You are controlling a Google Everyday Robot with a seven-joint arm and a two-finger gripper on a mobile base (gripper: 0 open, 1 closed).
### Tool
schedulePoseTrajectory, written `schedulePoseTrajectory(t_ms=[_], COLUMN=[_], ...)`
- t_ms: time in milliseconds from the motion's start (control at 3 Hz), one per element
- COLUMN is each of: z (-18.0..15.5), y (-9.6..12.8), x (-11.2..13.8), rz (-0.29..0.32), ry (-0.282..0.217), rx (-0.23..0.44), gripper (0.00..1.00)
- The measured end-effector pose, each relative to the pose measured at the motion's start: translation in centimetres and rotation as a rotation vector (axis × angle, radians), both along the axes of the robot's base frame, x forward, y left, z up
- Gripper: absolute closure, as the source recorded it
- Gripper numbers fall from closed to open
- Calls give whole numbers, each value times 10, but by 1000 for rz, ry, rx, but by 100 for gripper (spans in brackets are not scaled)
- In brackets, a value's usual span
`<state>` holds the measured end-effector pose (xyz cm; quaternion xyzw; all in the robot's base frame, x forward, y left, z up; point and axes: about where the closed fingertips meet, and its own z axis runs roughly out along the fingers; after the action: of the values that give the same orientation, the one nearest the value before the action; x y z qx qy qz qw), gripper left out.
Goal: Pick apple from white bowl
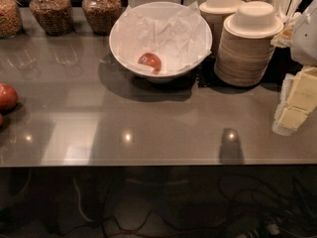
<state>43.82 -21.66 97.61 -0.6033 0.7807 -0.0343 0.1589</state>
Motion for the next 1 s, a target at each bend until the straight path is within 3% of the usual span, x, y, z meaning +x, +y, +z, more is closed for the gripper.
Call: schedulePoseTrajectory(t_ms=[333,1000], z=[1,-22], y=[4,42], x=[5,60], rz=[6,95], ry=[-17,-48], rx=[11,88], gripper=[0,0])
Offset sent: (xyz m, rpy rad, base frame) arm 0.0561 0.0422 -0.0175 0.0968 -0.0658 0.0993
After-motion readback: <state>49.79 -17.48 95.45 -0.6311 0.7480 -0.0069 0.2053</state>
